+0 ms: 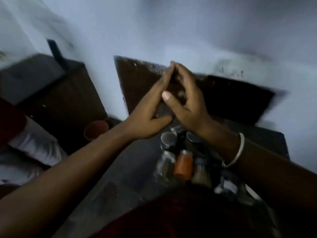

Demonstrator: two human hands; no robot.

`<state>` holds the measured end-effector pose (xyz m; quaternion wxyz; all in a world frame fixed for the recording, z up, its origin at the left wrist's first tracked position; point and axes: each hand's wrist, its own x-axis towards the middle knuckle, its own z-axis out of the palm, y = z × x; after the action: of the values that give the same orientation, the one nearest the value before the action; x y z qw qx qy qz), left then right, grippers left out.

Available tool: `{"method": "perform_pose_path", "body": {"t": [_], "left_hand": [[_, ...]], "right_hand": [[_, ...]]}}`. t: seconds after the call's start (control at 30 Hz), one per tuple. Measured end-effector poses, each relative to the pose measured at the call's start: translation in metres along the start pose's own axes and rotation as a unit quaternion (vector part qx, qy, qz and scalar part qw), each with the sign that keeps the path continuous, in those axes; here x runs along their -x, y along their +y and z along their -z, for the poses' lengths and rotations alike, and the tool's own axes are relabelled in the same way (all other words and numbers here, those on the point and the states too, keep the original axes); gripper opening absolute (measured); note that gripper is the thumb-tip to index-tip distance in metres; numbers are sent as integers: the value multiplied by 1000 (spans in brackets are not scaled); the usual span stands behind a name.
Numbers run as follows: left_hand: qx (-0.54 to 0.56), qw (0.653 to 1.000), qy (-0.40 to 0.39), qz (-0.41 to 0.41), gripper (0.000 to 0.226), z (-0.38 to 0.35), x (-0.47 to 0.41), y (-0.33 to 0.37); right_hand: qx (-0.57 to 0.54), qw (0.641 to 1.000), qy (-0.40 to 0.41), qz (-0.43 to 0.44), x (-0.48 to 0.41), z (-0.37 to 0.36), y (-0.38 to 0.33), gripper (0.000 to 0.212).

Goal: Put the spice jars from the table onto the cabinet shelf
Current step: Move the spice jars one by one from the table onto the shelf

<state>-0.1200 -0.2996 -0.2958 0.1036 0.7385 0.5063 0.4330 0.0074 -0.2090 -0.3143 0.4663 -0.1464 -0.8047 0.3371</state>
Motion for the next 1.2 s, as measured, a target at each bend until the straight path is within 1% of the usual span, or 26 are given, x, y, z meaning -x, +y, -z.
{"method": "perform_pose_path", "body": {"t": [0.07, 0.13, 0.2, 0.23, 0.27, 0.3, 0.33, 0.4, 0.43, 0.47, 0.5, 0.6, 0.7, 0.8, 0.87, 0.9, 0.93, 0.97, 1.0, 1.03, 1.07, 1.1, 1.13, 1.17, 1.2], "left_hand": [[27, 998, -40, 46, 91, -46, 24, -21], [64, 992, -91, 61, 89, -89, 49, -38], [104, 980, -136, 101, 88, -128, 68, -54], [112, 972, -159, 129, 90, -144, 76, -63], [105, 966, -180, 155, 92, -157, 82, -72], [90, 959, -198, 180, 94, -172, 88, -80], [69, 954, -211, 203, 94, -184, 93, -89], [23, 943, -235, 236, 88, -203, 99, -104], [5, 936, -250, 246, 83, -209, 100, -110], [-5, 931, -262, 254, 78, -216, 99, -114], [-11, 929, -265, 259, 73, -219, 98, -116], [-20, 932, -238, 272, 57, -228, 94, -117], [-25, 937, -235, 257, 38, -233, 92, -119], [-30, 942, -229, 244, 33, -232, 91, -120], [-14, 951, -192, 241, 27, -231, 90, -122], [8, 953, -161, 256, 25, -231, 88, -121], [44, 948, -119, 291, 25, -230, 85, -119], [101, 929, -74, 348, 30, -227, 79, -116], [191, 891, -43, 410, 35, -224, 72, -113], [308, 833, -36, 458, 42, -222, 64, -112], [436, 756, -47, 485, 49, -220, 58, -111], [544, 675, -62, 496, 58, -218, 54, -109], [614, 607, -73, 500, 68, -215, 50, -106], [659, 556, -84, 499, 76, -213, 48, -102], [691, 523, -86, 492, 80, -212, 44, -98]], "right_hand": [[41, 997, -28, -65, 56, 11, 41, 74], [76, 987, -79, -113, 105, 19, 72, 72], [119, 968, -141, -169, 145, 26, 97, 61], [159, 955, -171, -185, 162, 29, 110, 57], [215, 934, -206, -195, 177, 31, 121, 58], [272, 905, -246, -216, 190, 34, 132, 69], [317, 867, -290, -251, 200, 35, 141, 84], [377, 782, -364, -337, 218, 39, 157, 116], [399, 746, -398, -354, 224, 40, 164, 127], [416, 723, -425, -352, 230, 42, 171, 131], [427, 716, -438, -336, 234, 41, 177, 131], [463, 725, -421, -289, 238, 42, 188, 125], [479, 718, -429, -267, 237, 39, 191, 123], [480, 722, -426, -259, 231, 39, 184, 119], [486, 738, -395, -252, 222, 44, 171, 117], [481, 756, -368, -248, 216, 49, 164, 116], [462, 783, -336, -246, 210, 56, 156, 116], [421, 818, -305, -244, 203, 65, 149, 116], [360, 857, -274, -245, 197, 75, 142, 117], [293, 891, -245, -246, 193, 84, 134, 118], [230, 917, -215, -245, 190, 91, 127, 120], [179, 934, -186, -247, 189, 95, 120, 123], [145, 943, -163, -251, 187, 97, 114, 125], [126, 947, -148, -255, 187, 96, 109, 128], [116, 949, -136, -260, 187, 94, 105, 130]]}}
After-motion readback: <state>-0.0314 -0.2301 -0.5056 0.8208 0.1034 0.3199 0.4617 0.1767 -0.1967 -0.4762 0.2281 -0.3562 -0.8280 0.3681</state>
